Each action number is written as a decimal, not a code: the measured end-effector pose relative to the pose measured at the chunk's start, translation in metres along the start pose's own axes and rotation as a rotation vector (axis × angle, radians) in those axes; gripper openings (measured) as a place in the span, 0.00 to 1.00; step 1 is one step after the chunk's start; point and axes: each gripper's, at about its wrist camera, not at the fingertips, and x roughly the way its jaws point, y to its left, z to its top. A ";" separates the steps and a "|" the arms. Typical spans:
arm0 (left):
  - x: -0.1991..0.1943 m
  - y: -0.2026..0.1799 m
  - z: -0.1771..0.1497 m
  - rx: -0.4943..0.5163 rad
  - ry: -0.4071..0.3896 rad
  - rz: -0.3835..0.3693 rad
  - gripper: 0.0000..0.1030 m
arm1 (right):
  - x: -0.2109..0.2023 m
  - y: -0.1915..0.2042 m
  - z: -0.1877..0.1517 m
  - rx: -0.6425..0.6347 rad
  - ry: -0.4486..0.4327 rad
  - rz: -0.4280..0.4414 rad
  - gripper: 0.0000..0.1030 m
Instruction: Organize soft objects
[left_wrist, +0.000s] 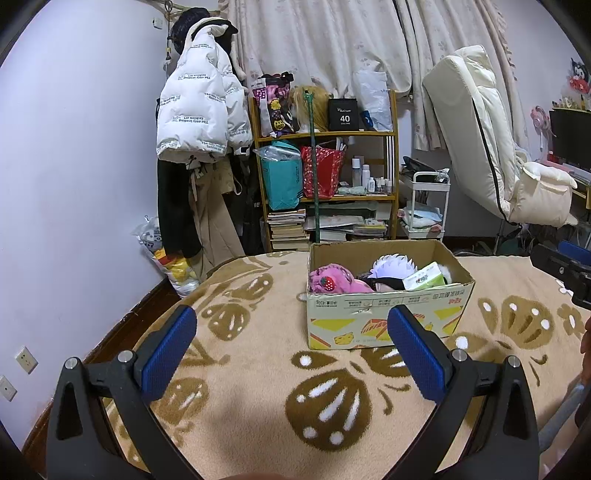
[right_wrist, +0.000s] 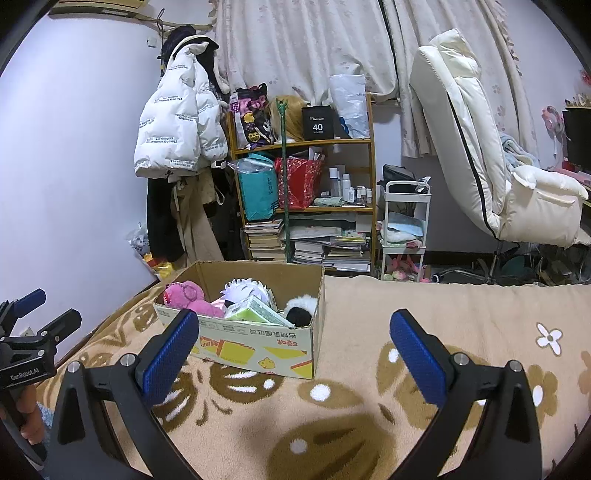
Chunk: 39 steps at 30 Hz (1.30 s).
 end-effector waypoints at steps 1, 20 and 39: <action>0.000 -0.001 0.000 0.000 0.000 0.000 0.99 | 0.000 0.000 0.000 -0.001 0.000 0.001 1.00; 0.001 -0.002 -0.002 0.000 0.005 0.000 0.99 | 0.000 -0.001 0.000 -0.005 0.000 0.002 1.00; 0.005 -0.004 -0.007 0.008 0.013 0.000 0.99 | 0.001 -0.003 0.001 -0.004 0.003 0.003 1.00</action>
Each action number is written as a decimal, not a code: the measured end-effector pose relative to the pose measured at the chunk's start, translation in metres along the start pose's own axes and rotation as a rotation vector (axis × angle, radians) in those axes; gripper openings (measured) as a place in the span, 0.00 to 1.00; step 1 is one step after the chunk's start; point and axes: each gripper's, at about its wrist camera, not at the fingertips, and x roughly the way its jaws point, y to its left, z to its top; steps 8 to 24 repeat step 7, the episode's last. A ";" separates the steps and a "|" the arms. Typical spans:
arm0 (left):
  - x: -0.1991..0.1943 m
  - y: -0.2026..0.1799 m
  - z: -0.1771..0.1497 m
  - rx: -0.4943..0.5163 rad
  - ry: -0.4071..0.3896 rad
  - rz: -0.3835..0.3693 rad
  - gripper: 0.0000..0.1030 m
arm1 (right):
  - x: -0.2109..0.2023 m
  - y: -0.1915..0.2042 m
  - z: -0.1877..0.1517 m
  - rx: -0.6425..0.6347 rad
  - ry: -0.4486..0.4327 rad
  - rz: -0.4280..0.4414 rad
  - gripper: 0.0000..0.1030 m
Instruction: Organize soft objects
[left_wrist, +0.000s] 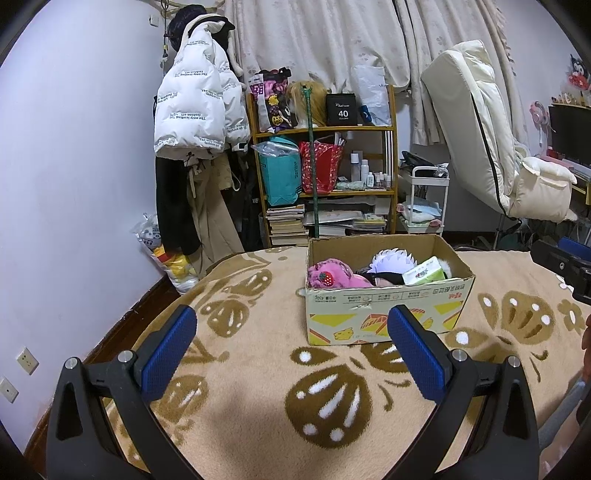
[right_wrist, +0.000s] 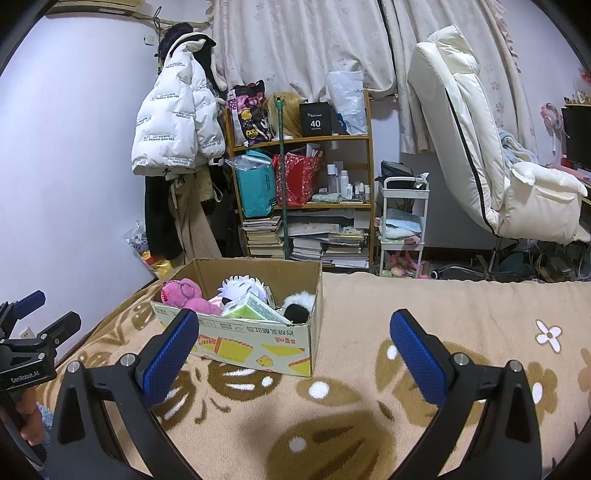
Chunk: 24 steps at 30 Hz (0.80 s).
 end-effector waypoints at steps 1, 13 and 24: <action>0.000 0.000 0.000 0.000 0.001 -0.001 0.99 | 0.000 0.000 0.000 -0.001 0.001 0.000 1.00; 0.000 0.000 0.000 0.002 0.001 0.002 0.99 | 0.000 0.000 0.000 -0.002 0.001 0.000 1.00; 0.000 0.000 0.000 0.002 0.001 0.002 0.99 | 0.000 0.000 0.000 -0.002 0.001 0.000 1.00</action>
